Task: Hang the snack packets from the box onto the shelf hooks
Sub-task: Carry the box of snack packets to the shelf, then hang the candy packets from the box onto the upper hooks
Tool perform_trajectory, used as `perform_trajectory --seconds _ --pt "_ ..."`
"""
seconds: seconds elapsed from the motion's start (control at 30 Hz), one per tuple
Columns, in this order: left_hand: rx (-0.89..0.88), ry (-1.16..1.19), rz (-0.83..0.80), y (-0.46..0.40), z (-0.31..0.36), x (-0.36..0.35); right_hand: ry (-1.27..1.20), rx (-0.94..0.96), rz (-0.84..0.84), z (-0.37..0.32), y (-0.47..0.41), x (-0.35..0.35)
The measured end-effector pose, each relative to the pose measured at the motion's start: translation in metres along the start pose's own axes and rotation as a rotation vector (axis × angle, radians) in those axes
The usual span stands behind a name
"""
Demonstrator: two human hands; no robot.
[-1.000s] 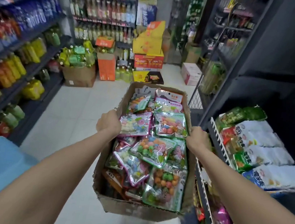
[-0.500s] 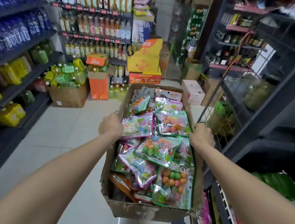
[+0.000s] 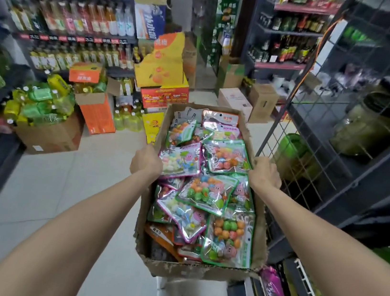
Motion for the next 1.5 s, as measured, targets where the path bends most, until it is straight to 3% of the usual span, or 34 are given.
perform_trajectory --seconds 0.47,0.63,0.77,0.93,1.1,1.2,1.33,1.5 --pt "0.022 -0.096 -0.063 0.003 0.022 -0.02 0.049 0.058 -0.058 0.022 -0.03 -0.011" --pt "0.016 -0.144 -0.044 0.005 0.006 -0.022 -0.034 0.148 -0.17 0.019 -0.033 -0.009" --pt "0.04 -0.044 -0.072 0.01 -0.004 -0.025 -0.171 0.173 -0.227 0.02 -0.026 -0.011" --pt "-0.049 0.104 -0.037 0.029 0.002 -0.021 -0.352 0.283 -0.224 0.017 -0.005 -0.009" --pt "-0.303 -0.049 0.122 0.056 0.007 -0.029 -0.207 0.441 -0.194 0.014 0.009 -0.005" --pt "-0.403 -0.106 0.035 0.061 0.007 -0.036 -0.142 0.493 -0.28 0.014 0.013 -0.008" --pt "-0.406 -0.088 -0.174 0.066 -0.001 -0.047 -0.118 0.477 -0.37 0.027 0.019 -0.016" --pt "-0.353 -0.063 -0.314 0.07 -0.001 -0.048 -0.387 0.42 -0.187 0.03 0.027 -0.013"
Point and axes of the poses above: each hand's wrist, its own y-axis away from the middle knuckle, its own x-axis out of the back of the hand, z = x × y, the point moved 2 cm from there along -y, towards the middle knuckle, and after that the axes turned 13 degrees about x, right-handed, at the moved point
